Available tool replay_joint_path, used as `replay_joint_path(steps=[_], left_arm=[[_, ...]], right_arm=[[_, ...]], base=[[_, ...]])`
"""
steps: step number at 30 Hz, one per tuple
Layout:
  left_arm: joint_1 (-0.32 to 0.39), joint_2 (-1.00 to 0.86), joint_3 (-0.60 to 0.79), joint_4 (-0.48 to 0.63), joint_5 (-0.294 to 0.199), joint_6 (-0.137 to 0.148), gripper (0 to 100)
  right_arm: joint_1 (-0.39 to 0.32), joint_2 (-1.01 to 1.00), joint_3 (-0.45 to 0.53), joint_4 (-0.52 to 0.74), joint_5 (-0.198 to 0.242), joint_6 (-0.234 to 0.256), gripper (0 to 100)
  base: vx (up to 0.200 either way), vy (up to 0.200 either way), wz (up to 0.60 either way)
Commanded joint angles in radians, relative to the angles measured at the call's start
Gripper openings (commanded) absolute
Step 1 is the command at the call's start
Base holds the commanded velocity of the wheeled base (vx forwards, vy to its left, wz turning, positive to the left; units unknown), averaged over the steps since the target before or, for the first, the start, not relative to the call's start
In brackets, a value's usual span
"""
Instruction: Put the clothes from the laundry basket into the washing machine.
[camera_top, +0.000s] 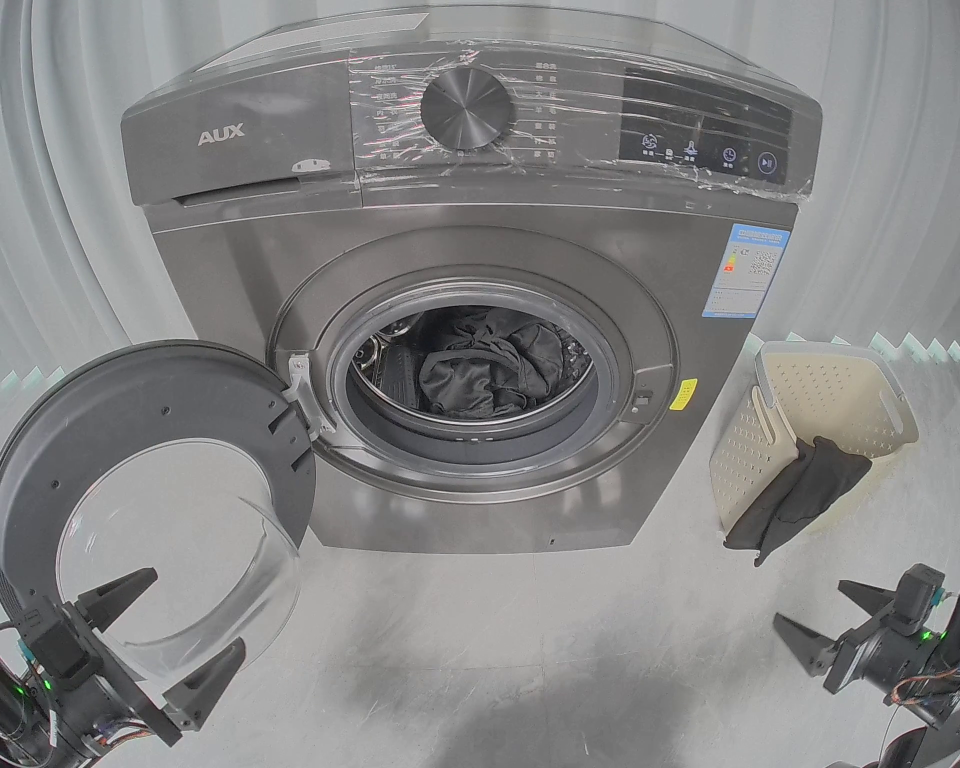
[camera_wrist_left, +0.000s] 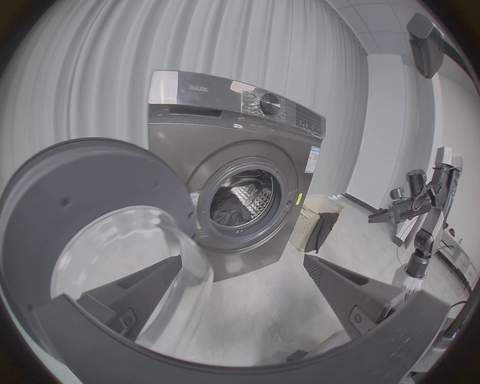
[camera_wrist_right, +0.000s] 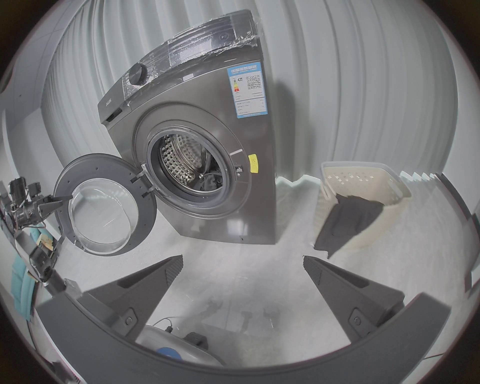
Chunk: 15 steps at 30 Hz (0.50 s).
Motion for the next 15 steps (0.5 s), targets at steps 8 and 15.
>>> replay_joint_path(steps=[8,15], left_arm=[[0.346,-0.320,0.017,0.164,-0.048,0.048,100],[0.503,-0.610,0.017,0.476,-0.165,0.036,100]], right_arm=[[-0.401,-0.376,0.018,0.139,0.012,-0.172,100],[-0.468,-0.657,0.018,0.322,0.022,-0.200,100]], base=[[0.000,0.000,0.00],[0.000,0.000,0.00]])
